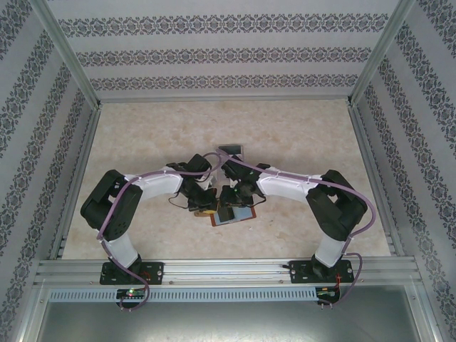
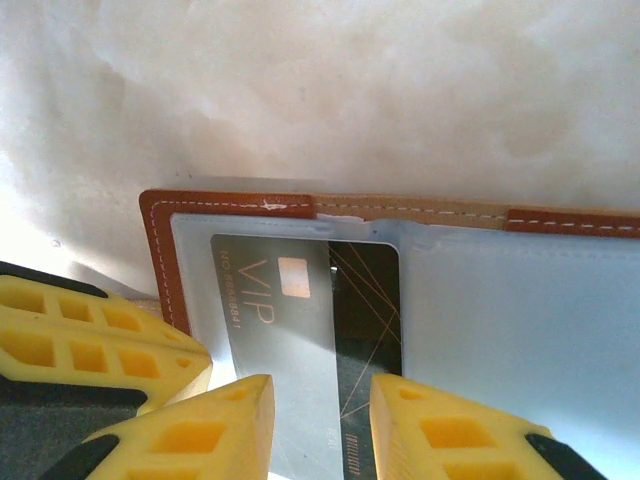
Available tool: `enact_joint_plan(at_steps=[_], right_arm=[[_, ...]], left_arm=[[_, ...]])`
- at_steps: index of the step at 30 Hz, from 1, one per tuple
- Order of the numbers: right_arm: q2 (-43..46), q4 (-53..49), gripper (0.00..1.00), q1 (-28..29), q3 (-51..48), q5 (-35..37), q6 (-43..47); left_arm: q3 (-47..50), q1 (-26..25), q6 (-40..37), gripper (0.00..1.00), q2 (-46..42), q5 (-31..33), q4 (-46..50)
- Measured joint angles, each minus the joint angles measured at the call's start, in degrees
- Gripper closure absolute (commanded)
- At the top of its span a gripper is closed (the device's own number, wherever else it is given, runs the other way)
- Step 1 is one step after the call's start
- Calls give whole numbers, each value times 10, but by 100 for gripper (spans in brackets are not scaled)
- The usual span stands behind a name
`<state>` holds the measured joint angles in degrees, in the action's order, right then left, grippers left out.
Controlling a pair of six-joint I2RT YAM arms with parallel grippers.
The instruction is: Take the credit cards out of the card holder
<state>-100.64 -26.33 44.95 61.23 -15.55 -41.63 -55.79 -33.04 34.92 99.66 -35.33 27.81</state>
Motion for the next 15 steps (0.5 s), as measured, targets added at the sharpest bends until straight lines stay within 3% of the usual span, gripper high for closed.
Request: enact_joint_plan(at_steps=[15], right_arm=[[-2,-10,68,-10,0,0,4]], left_arm=[[-23,-15,0,100,16,7,2]])
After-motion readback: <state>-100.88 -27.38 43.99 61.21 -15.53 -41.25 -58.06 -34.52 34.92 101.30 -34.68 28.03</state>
